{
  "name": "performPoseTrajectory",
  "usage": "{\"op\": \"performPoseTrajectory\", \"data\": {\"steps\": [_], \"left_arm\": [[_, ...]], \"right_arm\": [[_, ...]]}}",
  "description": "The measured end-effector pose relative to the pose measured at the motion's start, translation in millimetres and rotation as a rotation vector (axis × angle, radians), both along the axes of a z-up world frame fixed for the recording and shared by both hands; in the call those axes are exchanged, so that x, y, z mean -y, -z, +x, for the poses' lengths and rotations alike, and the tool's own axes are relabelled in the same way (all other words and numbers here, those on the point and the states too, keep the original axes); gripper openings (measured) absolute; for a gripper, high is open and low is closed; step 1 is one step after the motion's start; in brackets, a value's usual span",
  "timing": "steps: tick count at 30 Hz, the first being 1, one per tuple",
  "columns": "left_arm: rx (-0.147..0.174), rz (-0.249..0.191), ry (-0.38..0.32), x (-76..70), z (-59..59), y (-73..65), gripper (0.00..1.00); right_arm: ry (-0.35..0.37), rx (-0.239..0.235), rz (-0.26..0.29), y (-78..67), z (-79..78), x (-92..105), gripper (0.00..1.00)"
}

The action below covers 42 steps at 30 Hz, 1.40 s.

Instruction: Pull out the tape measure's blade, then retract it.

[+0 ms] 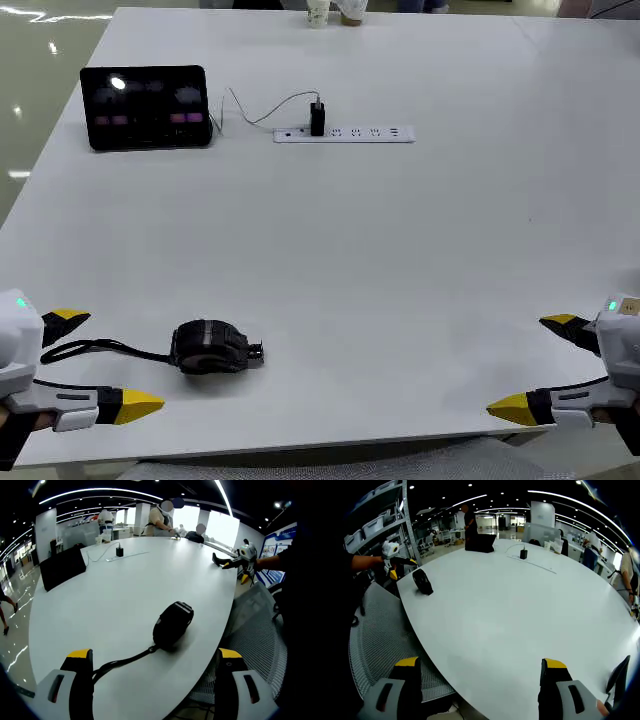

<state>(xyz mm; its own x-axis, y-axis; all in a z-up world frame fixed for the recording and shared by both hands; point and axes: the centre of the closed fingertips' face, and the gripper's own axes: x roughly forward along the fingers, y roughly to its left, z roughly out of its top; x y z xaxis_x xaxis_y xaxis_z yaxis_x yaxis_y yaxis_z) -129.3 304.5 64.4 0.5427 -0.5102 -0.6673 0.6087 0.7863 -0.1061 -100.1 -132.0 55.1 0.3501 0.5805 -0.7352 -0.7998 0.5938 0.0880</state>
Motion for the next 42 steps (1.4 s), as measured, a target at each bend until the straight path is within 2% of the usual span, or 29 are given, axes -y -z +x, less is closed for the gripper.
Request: {"op": "performPoseTrajectory", "data": {"steps": [9, 19, 21, 22, 24, 26, 27, 28, 30, 32, 37, 39, 42], "left_arm": [[0.004, 0.019, -0.007, -4.0, 0.9, 1.0, 0.99], [0.004, 0.017, 0.012, 0.6, 2.6, 0.8, 0.99], [0.012, 0.019, 0.022, 1.4, 3.8, 0.0, 0.99], [0.013, 0.017, 0.027, 2.2, 4.0, -0.4, 0.99], [0.018, 0.015, 0.05, 5.6, 4.1, -1.3, 0.99], [0.019, 0.031, 0.075, 9.5, 3.4, -0.6, 0.99], [0.014, 0.032, 0.082, 10.7, 3.1, 0.0, 0.99], [0.009, 0.034, 0.097, 12.7, 2.7, 0.7, 0.99], [0.004, 0.046, 0.121, 15.3, 2.8, 1.7, 0.99], [0.003, 0.052, 0.134, 17.3, 3.9, 1.7, 0.99], [0.009, 0.049, 0.161, 25.7, 6.5, -2.8, 0.99], [0.011, 0.049, 0.176, 30.2, 6.3, -4.2, 0.99], [0.015, 0.062, 0.202, 35.2, 7.2, -3.6, 0.99]], "right_arm": [[0.003, 0.0, -0.003, 1.4, 1.6, 0.8, 0.99], [-0.027, -0.015, -0.002, 5.4, 0.9, -5.7, 0.99], [-0.064, 0.044, 0.007, 2.4, 5.5, -11.8, 0.99], [-0.067, 0.048, 0.009, 2.1, 5.4, -12.9, 0.99], [-0.063, 0.03, 0.013, 2.9, 5.1, -15.4, 0.99], [-0.087, 0.053, 0.026, 1.3, 6.9, -20.2, 0.99], [-0.116, 0.073, 0.054, -1.9, 6.9, -26.5, 0.99], [-0.136, 0.066, 0.083, -4.0, 3.0, -32.6, 0.99], [-0.142, 0.061, 0.06, -1.9, 4.0, -34.0, 0.99], [-0.166, 0.065, 0.065, -2.8, 3.9, -38.6, 0.99], [-0.179, 0.06, 0.04, -1.0, 11.4, -44.8, 0.99], [-0.201, 0.082, 0.041, -3.4, 14.2, -50.1, 0.99], [-0.218, 0.084, 0.05, -6.2, 16.6, -58.7, 0.99]]}}
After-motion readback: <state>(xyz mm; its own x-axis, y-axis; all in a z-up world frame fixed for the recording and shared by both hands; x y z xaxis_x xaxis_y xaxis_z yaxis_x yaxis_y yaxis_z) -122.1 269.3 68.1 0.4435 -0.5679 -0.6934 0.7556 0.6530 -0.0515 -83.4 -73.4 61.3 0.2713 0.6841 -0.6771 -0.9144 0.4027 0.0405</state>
